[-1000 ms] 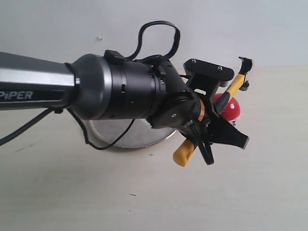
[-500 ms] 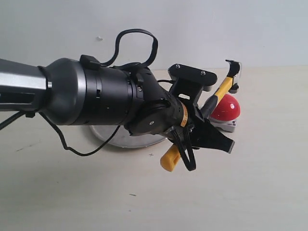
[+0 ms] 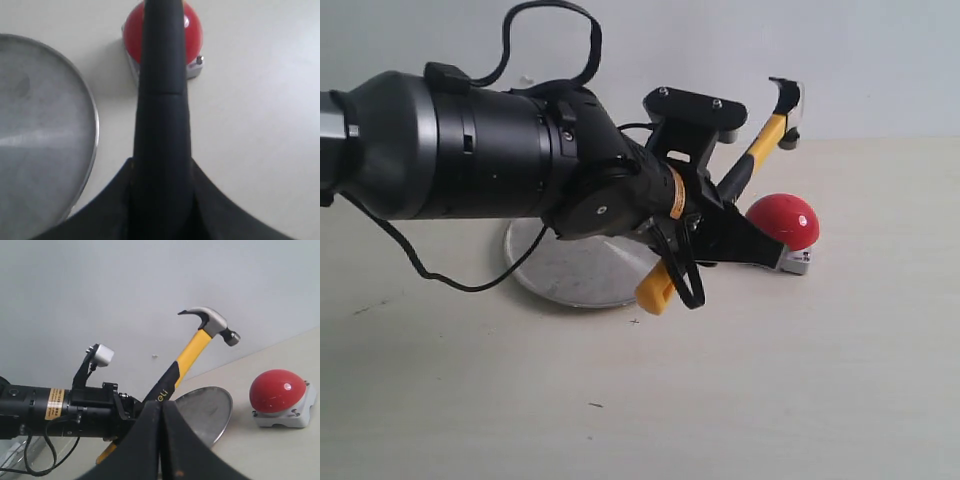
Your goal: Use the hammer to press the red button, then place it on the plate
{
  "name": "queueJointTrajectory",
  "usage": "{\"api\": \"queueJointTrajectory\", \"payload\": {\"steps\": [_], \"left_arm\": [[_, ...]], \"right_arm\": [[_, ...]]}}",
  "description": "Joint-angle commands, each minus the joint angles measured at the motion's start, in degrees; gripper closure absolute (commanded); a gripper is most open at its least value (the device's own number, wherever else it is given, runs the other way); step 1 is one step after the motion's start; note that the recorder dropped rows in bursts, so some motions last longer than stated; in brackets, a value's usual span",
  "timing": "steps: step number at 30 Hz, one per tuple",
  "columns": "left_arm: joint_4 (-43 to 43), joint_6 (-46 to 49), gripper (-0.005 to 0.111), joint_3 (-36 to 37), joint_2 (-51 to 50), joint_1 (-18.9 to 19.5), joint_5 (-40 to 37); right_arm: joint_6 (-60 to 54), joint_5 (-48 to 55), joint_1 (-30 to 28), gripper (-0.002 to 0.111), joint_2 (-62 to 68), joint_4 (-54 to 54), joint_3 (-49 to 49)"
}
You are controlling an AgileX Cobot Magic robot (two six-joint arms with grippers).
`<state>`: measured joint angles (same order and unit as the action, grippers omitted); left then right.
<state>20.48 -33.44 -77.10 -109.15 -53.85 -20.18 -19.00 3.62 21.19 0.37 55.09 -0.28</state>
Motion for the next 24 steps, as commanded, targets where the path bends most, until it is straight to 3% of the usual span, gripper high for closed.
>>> {"api": "queueJointTrajectory", "payload": {"steps": [1, 9, 14, 21, 24], "left_arm": [[1.43, 0.26, 0.107, -2.8, 1.9, 0.0, 4.91], [1.31, 0.26, 0.107, -3.74, -0.61, 0.0, 4.91], [-0.94, 0.24, 0.107, -3.35, -13.35, -0.24, 0.06], [-0.7, 1.74, 0.107, -3.69, 5.9, -0.24, -1.24], [-3.1, 1.58, 0.107, 2.54, 14.02, 1.21, 6.12]], "right_arm": [[-0.36, -0.29, -0.37, 0.108, -0.37, -0.14, 0.28], [-0.36, -0.29, -0.37, 0.108, -0.37, -0.14, 0.28], [-0.36, -0.29, -0.37, 0.108, -0.37, -0.14, 0.28], [-0.36, -0.29, -0.37, 0.108, -0.37, -0.14, 0.28], [-0.36, -0.29, -0.37, 0.108, -0.37, -0.14, 0.28]]}}
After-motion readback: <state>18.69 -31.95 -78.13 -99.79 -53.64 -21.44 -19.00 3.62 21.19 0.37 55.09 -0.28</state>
